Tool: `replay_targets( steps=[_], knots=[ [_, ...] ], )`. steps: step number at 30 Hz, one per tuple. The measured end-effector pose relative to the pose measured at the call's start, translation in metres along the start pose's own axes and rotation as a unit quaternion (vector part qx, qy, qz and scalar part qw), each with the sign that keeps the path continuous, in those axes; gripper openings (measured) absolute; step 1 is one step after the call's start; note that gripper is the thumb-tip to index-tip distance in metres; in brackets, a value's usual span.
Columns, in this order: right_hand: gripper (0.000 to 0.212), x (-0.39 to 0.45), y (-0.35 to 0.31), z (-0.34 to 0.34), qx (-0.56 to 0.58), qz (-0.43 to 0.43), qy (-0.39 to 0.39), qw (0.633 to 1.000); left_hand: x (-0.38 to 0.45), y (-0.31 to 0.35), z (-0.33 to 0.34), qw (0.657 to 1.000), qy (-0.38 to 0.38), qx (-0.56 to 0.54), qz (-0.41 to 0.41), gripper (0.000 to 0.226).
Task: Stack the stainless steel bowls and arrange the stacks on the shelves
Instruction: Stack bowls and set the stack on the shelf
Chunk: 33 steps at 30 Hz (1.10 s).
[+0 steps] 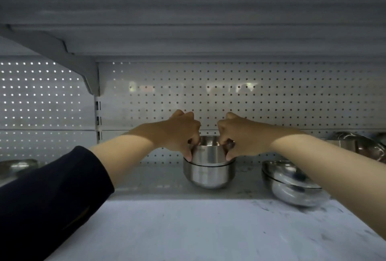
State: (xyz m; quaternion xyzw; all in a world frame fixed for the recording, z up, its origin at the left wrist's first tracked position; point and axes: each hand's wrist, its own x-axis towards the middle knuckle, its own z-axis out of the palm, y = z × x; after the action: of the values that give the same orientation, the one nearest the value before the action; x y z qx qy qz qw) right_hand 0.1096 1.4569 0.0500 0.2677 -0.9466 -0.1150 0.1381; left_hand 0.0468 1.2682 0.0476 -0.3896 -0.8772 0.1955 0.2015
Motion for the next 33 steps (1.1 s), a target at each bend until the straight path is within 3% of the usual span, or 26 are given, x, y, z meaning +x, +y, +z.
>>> replay_targets(
  steps=[6,12,23,33],
  knots=[
    [0.028,0.002,0.003,0.014,0.022,0.01,0.003,1.0,-0.001,-0.001,0.008,1.0,0.006,-0.021,-0.012,0.03],
    [0.041,0.001,0.01,0.017,0.043,0.031,-0.022,0.998,-0.001,0.001,0.019,0.997,-0.049,-0.054,-0.038,0.063],
    [0.031,0.008,-0.002,0.018,0.041,-0.017,-0.008,0.999,-0.014,-0.007,0.022,0.999,0.007,-0.025,0.025,0.053],
    [0.042,0.047,-0.073,-0.004,0.044,-0.019,0.023,0.999,-0.103,-0.044,0.005,0.997,-0.05,0.01,-0.051,0.057]
  ],
)
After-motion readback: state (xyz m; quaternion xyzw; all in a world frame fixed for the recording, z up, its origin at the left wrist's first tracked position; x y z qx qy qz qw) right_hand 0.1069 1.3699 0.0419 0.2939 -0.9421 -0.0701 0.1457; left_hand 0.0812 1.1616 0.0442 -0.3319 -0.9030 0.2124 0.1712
